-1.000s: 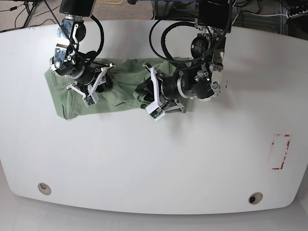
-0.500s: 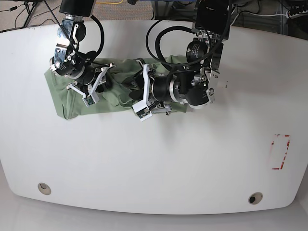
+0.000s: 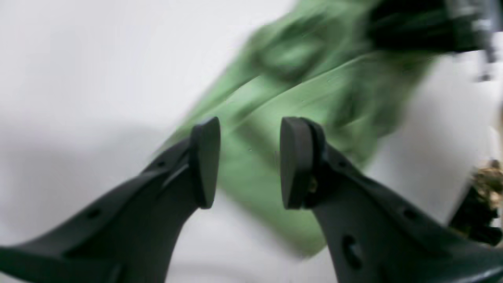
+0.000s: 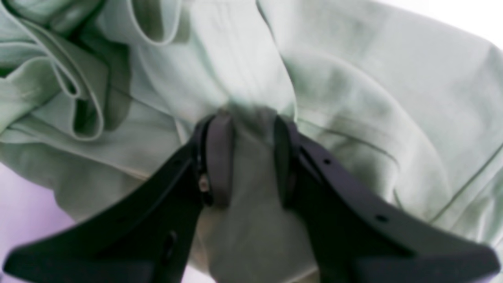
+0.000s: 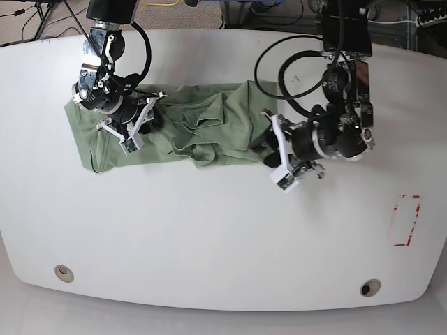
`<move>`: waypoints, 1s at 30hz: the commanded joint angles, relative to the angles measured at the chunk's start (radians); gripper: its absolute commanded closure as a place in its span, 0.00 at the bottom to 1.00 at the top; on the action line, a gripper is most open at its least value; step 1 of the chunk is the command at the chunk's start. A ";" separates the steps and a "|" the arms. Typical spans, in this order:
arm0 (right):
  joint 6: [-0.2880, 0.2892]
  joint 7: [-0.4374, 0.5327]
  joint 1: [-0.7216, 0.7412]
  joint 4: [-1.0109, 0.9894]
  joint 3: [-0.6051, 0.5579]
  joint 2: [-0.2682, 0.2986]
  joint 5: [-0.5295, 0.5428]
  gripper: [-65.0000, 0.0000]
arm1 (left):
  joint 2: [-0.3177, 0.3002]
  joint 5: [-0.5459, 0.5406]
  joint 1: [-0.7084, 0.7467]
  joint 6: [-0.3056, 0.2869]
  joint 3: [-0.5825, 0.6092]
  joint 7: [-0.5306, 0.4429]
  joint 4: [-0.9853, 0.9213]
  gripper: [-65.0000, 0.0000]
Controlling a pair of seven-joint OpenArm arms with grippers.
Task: Layout the t-shirt on the table in an organized manner, then fold the t-shirt properly
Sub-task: 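Lay the folded end down with the left gripper and press it flat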
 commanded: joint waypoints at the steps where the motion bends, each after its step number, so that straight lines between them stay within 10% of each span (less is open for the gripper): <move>1: 0.002 -0.017 0.003 0.008 -0.001 0.005 -0.007 0.75 | -0.002 -0.047 -0.016 -0.005 -0.002 -0.025 -0.034 0.63; 13: 0.002 -0.017 0.004 0.009 -0.001 -0.021 -0.007 0.75 | 0.008 -0.079 -0.020 -0.005 0.053 -0.025 -0.153 0.63; 30: 0.002 -0.017 0.004 0.009 -0.001 -0.023 -0.007 0.75 | 0.011 -0.154 -0.094 -0.005 0.510 0.057 -0.103 0.63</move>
